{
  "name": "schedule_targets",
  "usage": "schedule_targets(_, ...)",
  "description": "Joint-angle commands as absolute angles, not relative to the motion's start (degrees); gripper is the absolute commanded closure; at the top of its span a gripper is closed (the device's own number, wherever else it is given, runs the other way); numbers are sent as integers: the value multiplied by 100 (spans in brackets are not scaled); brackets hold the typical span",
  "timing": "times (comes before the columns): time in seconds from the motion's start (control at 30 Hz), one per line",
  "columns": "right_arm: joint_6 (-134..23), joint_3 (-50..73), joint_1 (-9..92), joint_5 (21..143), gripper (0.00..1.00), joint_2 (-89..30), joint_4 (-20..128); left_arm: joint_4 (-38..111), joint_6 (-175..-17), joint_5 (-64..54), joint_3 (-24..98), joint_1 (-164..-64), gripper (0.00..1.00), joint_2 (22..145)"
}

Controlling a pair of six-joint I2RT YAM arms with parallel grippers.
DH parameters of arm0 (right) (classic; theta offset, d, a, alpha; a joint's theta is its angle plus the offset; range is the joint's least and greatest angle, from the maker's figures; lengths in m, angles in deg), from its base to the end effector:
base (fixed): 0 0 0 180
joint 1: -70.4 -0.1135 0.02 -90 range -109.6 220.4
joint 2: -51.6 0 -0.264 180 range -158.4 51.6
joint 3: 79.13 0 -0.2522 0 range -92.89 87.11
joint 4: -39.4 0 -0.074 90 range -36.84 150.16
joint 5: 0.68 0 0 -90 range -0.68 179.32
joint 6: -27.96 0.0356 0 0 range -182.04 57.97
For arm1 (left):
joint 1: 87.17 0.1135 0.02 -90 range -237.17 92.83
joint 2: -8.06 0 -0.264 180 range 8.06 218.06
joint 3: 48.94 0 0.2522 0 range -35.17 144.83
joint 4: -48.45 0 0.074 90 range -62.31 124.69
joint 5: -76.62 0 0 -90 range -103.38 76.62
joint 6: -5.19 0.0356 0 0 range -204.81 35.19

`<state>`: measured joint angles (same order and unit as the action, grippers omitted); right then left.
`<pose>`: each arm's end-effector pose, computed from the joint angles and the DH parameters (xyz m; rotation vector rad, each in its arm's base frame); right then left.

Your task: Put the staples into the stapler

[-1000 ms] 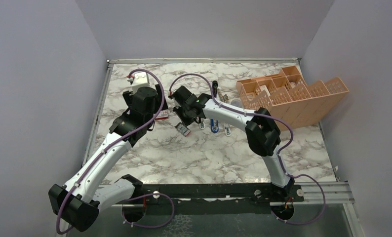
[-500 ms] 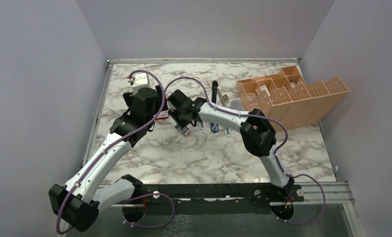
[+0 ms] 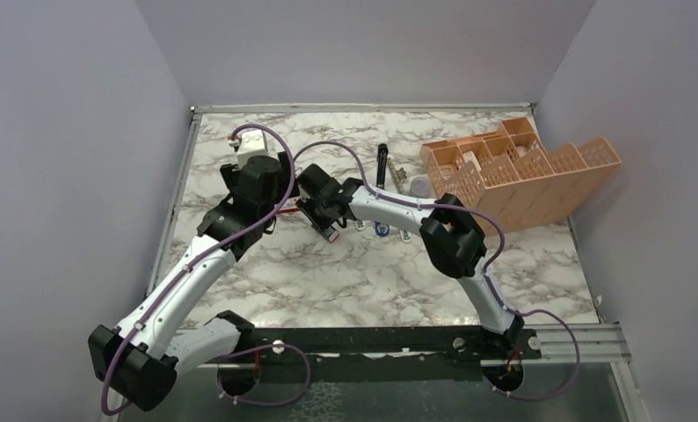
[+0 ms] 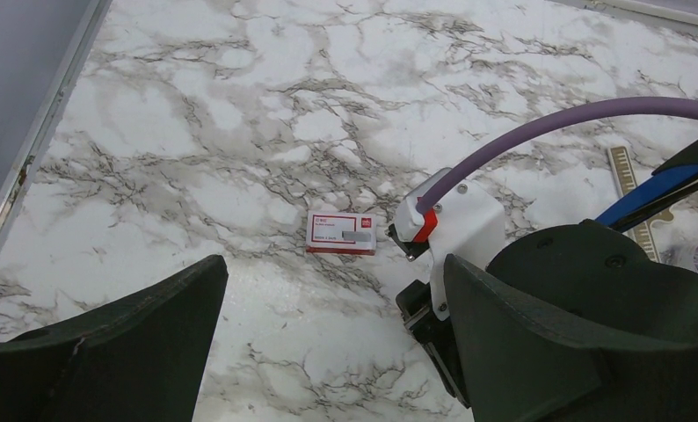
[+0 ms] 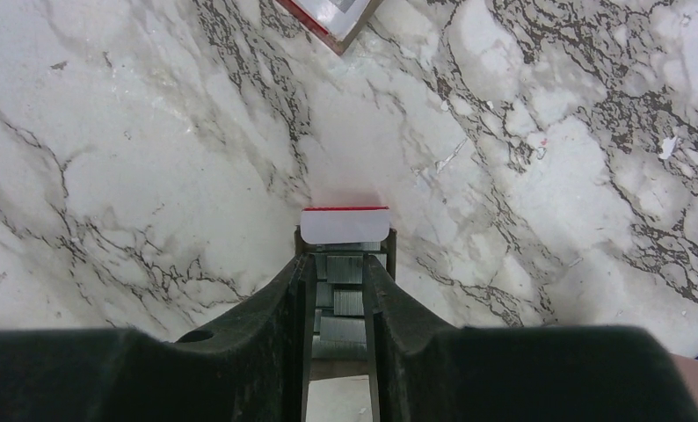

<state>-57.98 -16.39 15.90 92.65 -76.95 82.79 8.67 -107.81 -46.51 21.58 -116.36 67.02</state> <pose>0.2892 0.4019 0.1812 -1.0678 2.3228 0.3332 0.2037 -0.0915 0.3411 -0.2409 1.9632 0.0078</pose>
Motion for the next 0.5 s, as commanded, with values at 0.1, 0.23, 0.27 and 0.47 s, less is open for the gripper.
schedule_targets(0.1,-5898,-1700,1531,9406,69,-7898,8172,934,-10731,-4863,2134,-11592,7,6725)
schedule_targets(0.23,-5913,-1736,1531,9363,68,-7963,8232,929,-10728,-4863,2134,-11591,7,6730)
schedule_targets(0.27,-5918,-1740,1530,9362,67,-7976,8242,929,-10730,-4863,2134,-11591,7,6730)
schedule_targets(0.47,-5921,-1703,1534,9384,71,-7968,8280,929,-10731,-4851,2133,-11591,7,6739)
